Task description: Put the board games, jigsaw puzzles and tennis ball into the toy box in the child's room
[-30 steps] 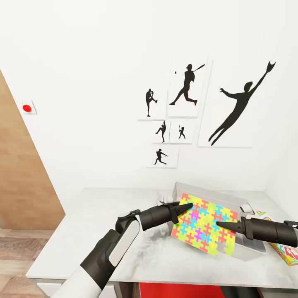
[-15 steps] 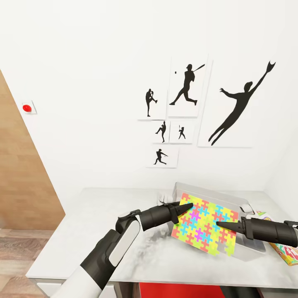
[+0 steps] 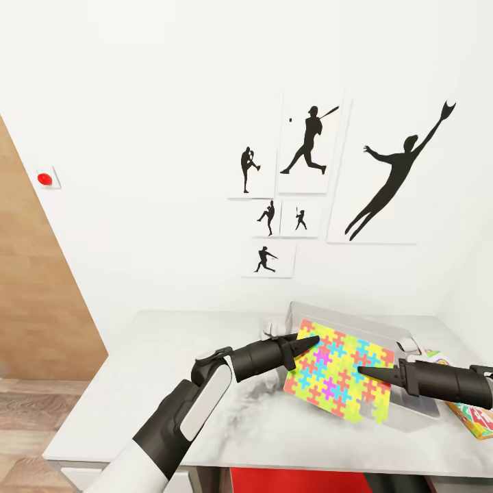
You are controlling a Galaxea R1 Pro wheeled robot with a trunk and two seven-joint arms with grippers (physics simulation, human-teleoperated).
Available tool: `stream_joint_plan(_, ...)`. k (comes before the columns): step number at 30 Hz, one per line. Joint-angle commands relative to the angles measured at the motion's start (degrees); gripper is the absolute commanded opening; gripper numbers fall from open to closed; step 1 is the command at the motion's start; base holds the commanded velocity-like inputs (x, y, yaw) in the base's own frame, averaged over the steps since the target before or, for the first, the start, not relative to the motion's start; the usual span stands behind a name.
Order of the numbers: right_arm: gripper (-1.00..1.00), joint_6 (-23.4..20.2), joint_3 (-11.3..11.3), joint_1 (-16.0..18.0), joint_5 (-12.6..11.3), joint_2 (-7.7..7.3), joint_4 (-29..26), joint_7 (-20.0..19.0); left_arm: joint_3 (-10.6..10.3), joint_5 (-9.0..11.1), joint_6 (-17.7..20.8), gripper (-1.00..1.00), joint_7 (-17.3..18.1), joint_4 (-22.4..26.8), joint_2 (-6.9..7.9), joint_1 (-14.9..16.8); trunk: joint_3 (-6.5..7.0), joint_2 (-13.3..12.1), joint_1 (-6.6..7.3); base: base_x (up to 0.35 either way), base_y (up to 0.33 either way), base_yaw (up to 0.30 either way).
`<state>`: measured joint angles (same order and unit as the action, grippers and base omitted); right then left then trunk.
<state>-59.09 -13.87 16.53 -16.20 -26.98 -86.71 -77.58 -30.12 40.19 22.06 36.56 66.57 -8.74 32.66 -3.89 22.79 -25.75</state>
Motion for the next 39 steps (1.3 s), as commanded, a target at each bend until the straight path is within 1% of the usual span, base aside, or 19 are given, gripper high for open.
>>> stream_joint_plan(1,-1.0,-0.9,0.0,0.1,-1.0,-0.01,0.0,-0.3,-0.1,-0.7,0.2,-1.0,-0.1,-0.1,0.02,0.0,-0.13,0.1,-0.04,0.0,0.0,0.0)
stream_joint_plan(11,-1.0,-0.9,0.0,0.1,-1.0,-0.01,0.0,-0.3,-0.1,-0.7,0.3,-1.0,-0.1,-0.1,0.04,0.0,-0.13,0.1,-0.04,0.0,0.0,0.0)
stream_joint_plan(12,-1.0,-0.9,0.0,0.1,-1.0,-0.01,0.0,-0.3,-0.1,-0.7,0.3,1.0,-0.1,-0.1,0.04,0.0,-0.13,0.1,-0.04,0.0,0.0,0.0)
stream_joint_plan(33,-1.0,-0.9,0.0,0.1,-1.0,-0.11,0.0,-0.3,0.0,-0.7,0.3,1.0,-0.1,-0.1,0.33,0.0,-0.13,0.1,-0.04,0.0,0.0,0.0)
stream_joint_plan(39,-1.0,-0.9,-0.1,0.1,-1.0,-0.17,0.0,-0.3,0.2,-0.9,0.3,1.0,-0.1,-0.1,0.67,0.0,-0.13,0.1,-0.04,0.0,0.0,0.0)
